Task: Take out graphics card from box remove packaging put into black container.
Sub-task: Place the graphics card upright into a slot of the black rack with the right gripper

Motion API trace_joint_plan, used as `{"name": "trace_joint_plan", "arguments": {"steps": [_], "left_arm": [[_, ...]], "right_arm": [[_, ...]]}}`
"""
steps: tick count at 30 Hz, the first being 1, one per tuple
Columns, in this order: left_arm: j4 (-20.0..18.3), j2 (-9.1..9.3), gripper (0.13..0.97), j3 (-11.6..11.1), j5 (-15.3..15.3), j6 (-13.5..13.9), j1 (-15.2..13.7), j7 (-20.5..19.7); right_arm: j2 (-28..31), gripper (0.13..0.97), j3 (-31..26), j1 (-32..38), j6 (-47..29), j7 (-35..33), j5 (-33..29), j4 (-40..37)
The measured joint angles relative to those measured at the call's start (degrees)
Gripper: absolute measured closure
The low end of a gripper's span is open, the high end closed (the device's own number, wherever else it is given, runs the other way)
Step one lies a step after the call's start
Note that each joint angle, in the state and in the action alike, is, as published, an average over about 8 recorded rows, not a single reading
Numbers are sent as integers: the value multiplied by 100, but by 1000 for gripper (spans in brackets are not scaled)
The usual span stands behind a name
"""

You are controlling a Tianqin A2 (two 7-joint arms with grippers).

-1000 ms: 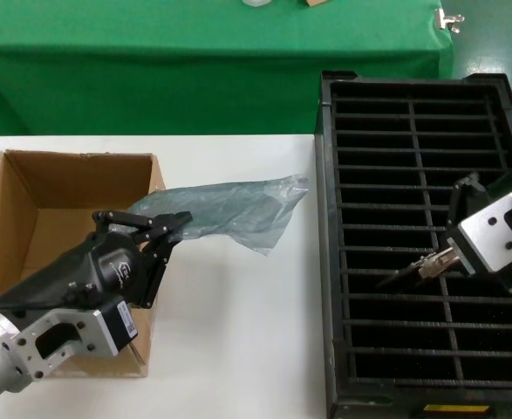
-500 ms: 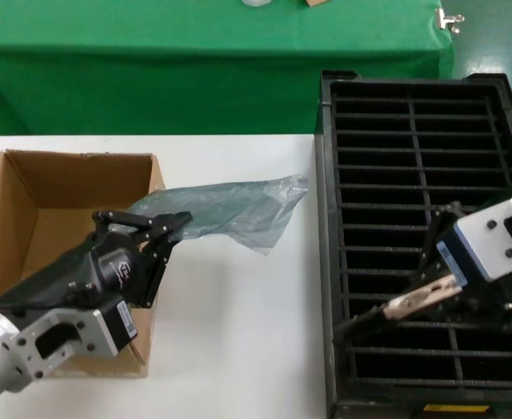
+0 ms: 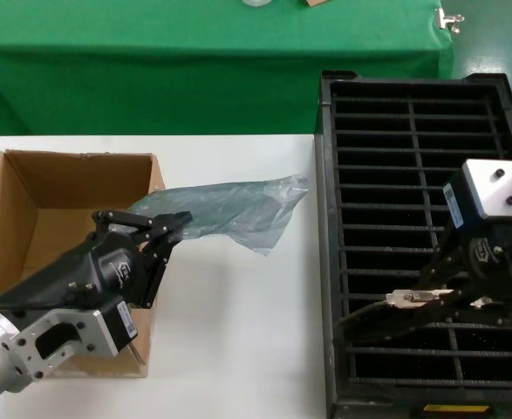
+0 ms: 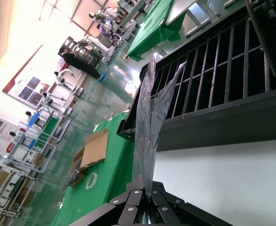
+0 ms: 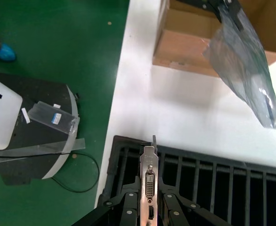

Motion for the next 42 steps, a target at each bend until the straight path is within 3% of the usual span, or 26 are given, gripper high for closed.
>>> {"name": "trace_joint_plan", "arguments": {"steps": [21,42], "left_arm": [[0,0,958,0,0,0,0,0],[0,0,958,0,0,0,0,0]], "right_arm": [[39,905,0,-383,0,573,-269,-429],[-84,905,0,-681,0,251,-842,-894]]}}
